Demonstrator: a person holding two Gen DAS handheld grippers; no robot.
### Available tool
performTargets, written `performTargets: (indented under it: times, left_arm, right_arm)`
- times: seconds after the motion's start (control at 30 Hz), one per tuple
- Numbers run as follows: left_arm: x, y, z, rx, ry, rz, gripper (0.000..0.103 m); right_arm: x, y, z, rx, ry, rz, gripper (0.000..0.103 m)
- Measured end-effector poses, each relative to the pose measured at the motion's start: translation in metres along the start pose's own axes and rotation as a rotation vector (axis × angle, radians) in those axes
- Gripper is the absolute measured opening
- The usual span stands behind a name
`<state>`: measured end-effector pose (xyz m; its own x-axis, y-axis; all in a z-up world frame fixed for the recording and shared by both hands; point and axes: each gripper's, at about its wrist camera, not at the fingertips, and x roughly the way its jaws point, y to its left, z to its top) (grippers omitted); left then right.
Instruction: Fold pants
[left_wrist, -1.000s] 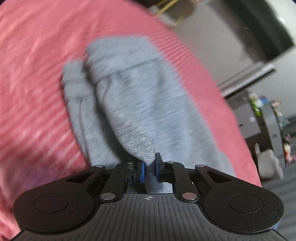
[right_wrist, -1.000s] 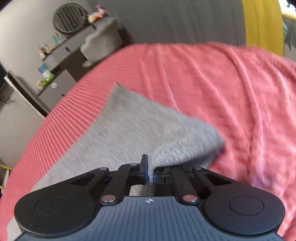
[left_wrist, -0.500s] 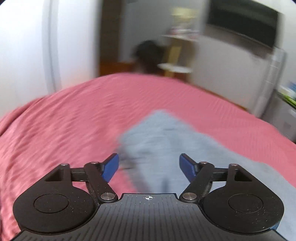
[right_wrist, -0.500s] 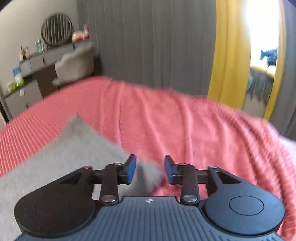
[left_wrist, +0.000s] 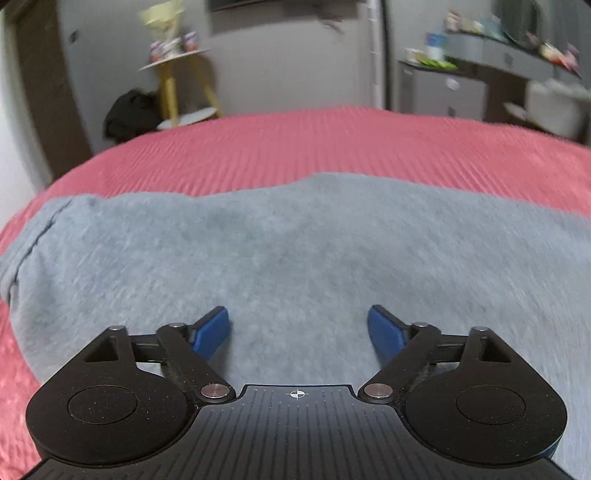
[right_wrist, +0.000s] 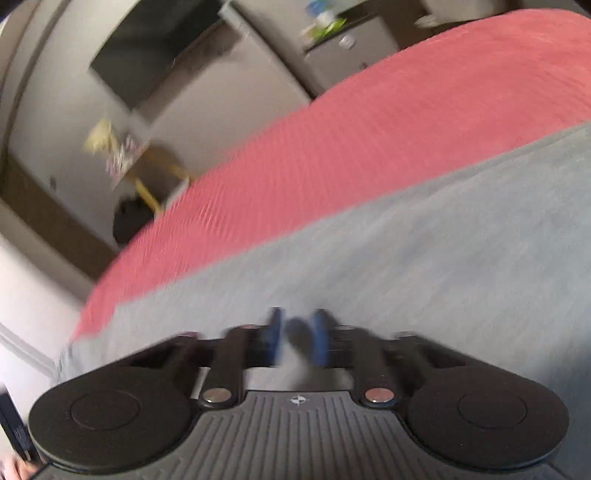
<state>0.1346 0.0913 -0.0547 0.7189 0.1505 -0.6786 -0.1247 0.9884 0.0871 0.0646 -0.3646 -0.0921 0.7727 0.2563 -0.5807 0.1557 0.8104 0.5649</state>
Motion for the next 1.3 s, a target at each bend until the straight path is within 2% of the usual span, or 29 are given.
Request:
performTargets:
  times: [0.03, 0.13, 0.2, 0.23, 0.3, 0.33, 0.43, 0.5, 0.6, 0.73, 0.83, 0.9, 0.97, 1.0, 1.07, 1.17, 1.23, 1.3]
  left_arm:
    - [0.003, 0.005, -0.001, -0.041, 0.007, 0.014, 0.092]
    - [0.011, 0.018, -0.001, -0.157, 0.037, 0.01, 0.095]
    - [0.008, 0.023, -0.002, -0.182, 0.036, 0.016, 0.095]
    - [0.008, 0.024, -0.002, -0.181, 0.038, 0.021, 0.095]
    - [0.008, 0.027, -0.002, -0.184, 0.038, 0.026, 0.095]
    - [0.008, 0.028, -0.002, -0.184, 0.04, 0.028, 0.095]
    - [-0.003, 0.026, -0.002, -0.183, 0.044, 0.031, 0.095]
    - [-0.017, 0.022, -0.006, -0.183, 0.055, 0.031, 0.094]
    - [-0.029, 0.024, -0.007, -0.176, 0.092, 0.006, 0.09]
    - [-0.056, 0.043, -0.002, -0.202, 0.093, 0.004, 0.09]
    - [-0.08, 0.063, -0.001, -0.222, 0.071, -0.003, 0.091]
    - [-0.093, 0.074, -0.003, -0.232, 0.064, -0.002, 0.092]
    - [-0.097, 0.08, -0.008, -0.244, 0.071, -0.012, 0.093]
    - [-0.097, 0.08, -0.011, -0.248, 0.082, -0.019, 0.093]
    - [-0.092, 0.076, -0.019, -0.258, 0.108, -0.034, 0.092]
    - [-0.09, 0.069, -0.023, -0.314, 0.104, -0.074, 0.091]
    - [-0.09, 0.066, -0.024, -0.374, 0.084, -0.126, 0.092]
    - [-0.085, 0.062, -0.028, -0.418, 0.101, -0.175, 0.093]
  right_arm:
    - [-0.008, -0.017, 0.005, 0.009, -0.06, -0.043, 0.0]
    - [-0.036, -0.053, 0.023, 0.093, -0.188, -0.264, 0.0]
    - [-0.066, -0.073, 0.031, 0.191, -0.243, -0.432, 0.0]
    - [-0.082, -0.075, 0.029, 0.218, -0.274, -0.482, 0.001]
    - [-0.121, -0.078, 0.019, 0.28, -0.335, -0.587, 0.007]
    - [-0.144, -0.082, 0.01, 0.316, -0.36, -0.597, 0.015]
    - [-0.205, -0.091, -0.03, 0.478, -0.453, -0.559, 0.039]
    - [-0.239, -0.1, -0.069, 0.604, -0.491, -0.494, 0.04]
    - [-0.245, -0.11, -0.097, 0.715, -0.467, -0.411, 0.04]
    - [-0.228, -0.131, -0.088, 0.755, -0.448, -0.281, 0.04]
    - [-0.215, -0.144, -0.067, 0.754, -0.436, -0.264, 0.04]
    - [-0.207, -0.15, -0.055, 0.827, -0.401, -0.274, 0.04]
    - [-0.199, -0.16, -0.052, 0.862, -0.405, -0.247, 0.039]
    - [-0.198, -0.159, -0.05, 0.862, -0.404, -0.245, 0.038]
    - [-0.201, -0.147, -0.046, 0.795, -0.426, -0.247, 0.008]
    - [-0.21, -0.124, -0.04, 0.654, -0.47, -0.252, 0.008]
    - [-0.209, -0.112, -0.032, 0.556, -0.482, -0.257, 0.008]
    - [-0.208, -0.105, -0.029, 0.492, -0.488, -0.259, 0.009]
